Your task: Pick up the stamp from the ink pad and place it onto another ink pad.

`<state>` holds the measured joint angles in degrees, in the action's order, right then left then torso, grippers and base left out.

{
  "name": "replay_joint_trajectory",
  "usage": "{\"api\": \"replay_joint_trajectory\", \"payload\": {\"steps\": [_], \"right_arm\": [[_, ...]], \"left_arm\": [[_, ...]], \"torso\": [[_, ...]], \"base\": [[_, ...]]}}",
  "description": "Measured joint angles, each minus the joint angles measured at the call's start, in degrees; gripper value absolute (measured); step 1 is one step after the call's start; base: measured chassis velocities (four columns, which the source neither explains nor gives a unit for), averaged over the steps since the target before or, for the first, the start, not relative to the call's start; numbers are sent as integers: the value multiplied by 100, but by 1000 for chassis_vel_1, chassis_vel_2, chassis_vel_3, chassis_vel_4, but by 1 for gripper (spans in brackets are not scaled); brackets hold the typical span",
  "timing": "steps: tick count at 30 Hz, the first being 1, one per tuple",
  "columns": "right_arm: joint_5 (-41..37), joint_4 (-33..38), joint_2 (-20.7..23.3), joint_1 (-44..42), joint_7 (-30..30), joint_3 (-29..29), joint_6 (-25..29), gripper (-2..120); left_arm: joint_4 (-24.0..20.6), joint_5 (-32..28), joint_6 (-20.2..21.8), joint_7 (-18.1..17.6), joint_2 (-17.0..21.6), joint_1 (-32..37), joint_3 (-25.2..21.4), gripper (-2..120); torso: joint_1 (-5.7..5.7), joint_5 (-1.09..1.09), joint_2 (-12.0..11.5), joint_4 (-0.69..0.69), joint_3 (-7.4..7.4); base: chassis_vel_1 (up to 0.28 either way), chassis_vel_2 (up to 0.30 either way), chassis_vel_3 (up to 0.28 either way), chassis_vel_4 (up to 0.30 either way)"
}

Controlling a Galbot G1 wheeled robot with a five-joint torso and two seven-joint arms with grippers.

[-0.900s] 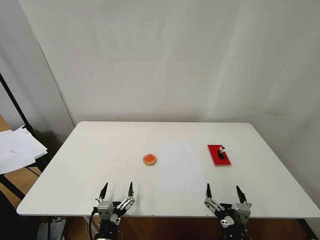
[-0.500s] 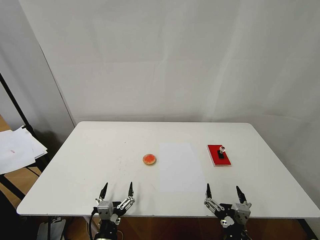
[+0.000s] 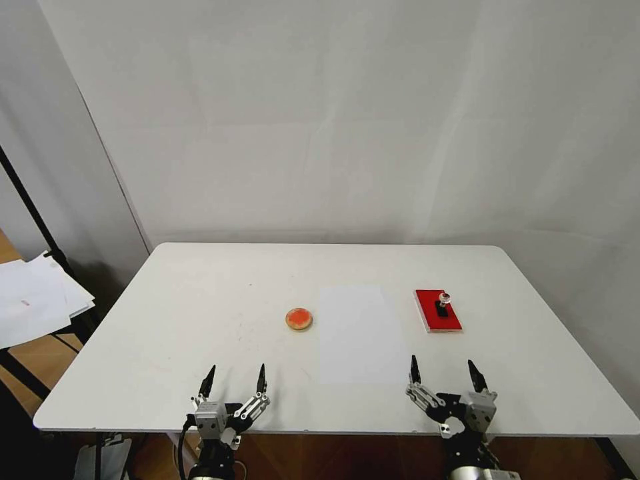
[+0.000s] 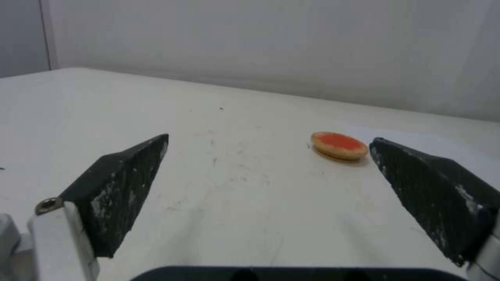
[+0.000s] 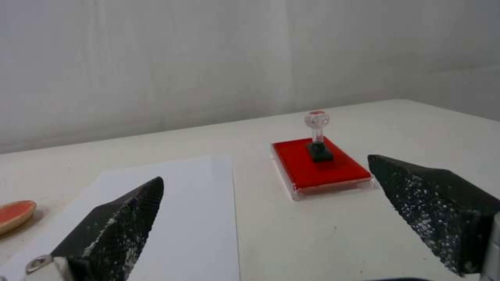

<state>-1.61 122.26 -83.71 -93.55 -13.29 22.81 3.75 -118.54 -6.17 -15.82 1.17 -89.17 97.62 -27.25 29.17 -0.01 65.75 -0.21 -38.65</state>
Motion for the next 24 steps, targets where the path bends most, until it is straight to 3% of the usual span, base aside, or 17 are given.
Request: {"api": "replay_joint_trajectory", "payload": {"steps": [7,24], "right_arm": [[-53,-1233,44,853,106,102,223,100],[-91,-1744,44,1910,344,111,89,100]], "left_arm": [[0,0,0,0,0,0,1,102],[0,0,0,0,0,0,1,102]], "torso": [[0,1,0,0,0],[-1,-1,0,-3,0]], "base": [[0,0,0,0],[0,0,0,0]]}}
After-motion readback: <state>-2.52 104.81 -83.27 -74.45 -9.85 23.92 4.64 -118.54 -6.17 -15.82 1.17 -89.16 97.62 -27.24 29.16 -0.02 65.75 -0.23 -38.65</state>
